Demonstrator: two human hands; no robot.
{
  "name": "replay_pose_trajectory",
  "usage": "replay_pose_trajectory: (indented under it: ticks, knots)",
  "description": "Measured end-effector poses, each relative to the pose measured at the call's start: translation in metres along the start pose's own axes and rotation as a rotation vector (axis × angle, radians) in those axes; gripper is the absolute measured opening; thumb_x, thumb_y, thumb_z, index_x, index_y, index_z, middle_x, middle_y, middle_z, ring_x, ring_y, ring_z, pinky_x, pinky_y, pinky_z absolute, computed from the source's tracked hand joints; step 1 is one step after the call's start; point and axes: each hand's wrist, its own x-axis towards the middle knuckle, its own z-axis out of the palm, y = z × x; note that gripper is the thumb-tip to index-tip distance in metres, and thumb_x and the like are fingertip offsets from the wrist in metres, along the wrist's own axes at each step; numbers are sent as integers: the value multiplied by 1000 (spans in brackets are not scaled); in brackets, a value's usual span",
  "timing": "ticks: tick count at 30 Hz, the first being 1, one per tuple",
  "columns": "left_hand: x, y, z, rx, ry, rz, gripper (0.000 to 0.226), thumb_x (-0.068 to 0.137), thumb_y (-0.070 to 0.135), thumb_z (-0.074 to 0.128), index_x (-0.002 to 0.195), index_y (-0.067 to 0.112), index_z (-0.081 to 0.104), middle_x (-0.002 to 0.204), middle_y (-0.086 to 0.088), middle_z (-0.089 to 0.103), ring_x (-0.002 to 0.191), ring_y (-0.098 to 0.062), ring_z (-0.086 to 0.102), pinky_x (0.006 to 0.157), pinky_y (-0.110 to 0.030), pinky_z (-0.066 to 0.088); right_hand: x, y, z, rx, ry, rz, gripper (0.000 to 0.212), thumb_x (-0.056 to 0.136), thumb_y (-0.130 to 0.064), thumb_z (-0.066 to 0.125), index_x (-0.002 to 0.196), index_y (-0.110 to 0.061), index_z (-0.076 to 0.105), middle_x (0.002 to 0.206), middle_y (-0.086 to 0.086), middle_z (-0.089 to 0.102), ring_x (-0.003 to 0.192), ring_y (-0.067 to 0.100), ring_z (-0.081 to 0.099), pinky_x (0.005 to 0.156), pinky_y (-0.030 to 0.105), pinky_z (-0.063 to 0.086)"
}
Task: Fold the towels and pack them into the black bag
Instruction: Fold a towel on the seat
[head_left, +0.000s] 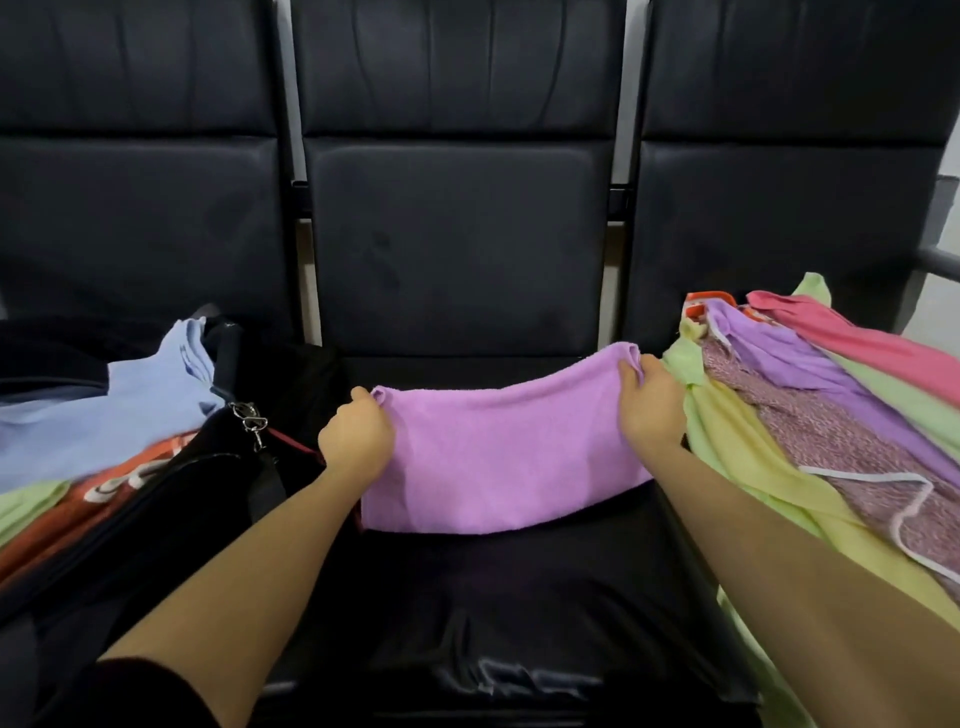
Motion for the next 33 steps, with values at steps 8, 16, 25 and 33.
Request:
replay_pose_trajectory:
  ticks: [8, 16, 25, 33]
  knots:
    - [43, 0, 35, 427, -27, 172, 21, 97, 12, 44, 116, 4, 38, 96, -8, 65, 82, -23, 66, 58, -29, 37, 45, 4, 56, -445, -99, -88, 25, 103, -20, 37, 110, -3, 53, 106, 15, 60, 94, 34, 59, 66, 34, 38]
    - [34, 8, 61, 514, 129, 380, 56, 84, 7, 50, 136, 16, 30, 140, -13, 31, 119, -31, 39, 96, -36, 32, 27, 20, 94, -502, -28, -425, 31, 79, -6, 68, 109, -2, 60, 108, 20, 54, 93, 38, 51, 80, 44, 40]
    - [-28, 14, 69, 400, -311, 279, 47, 97, 23, 31, 144, 24, 23, 151, -12, 14, 135, -40, 17, 108, -54, 16, -32, 37, 89, -736, -543, -455, 58, 101, -45, 17, 153, -26, 0, 161, 2, -4, 148, 21, 1, 118, 42, 0]
    - [-69, 2, 51, 407, -469, 134, 44, 100, 35, 27, 143, 29, 22, 152, -23, 7, 137, -49, 10, 107, -65, 6, -80, 40, 62, -867, -535, -355, 61, 100, -47, 12, 153, -21, -5, 160, 6, -7, 148, 23, -5, 115, 48, -9]
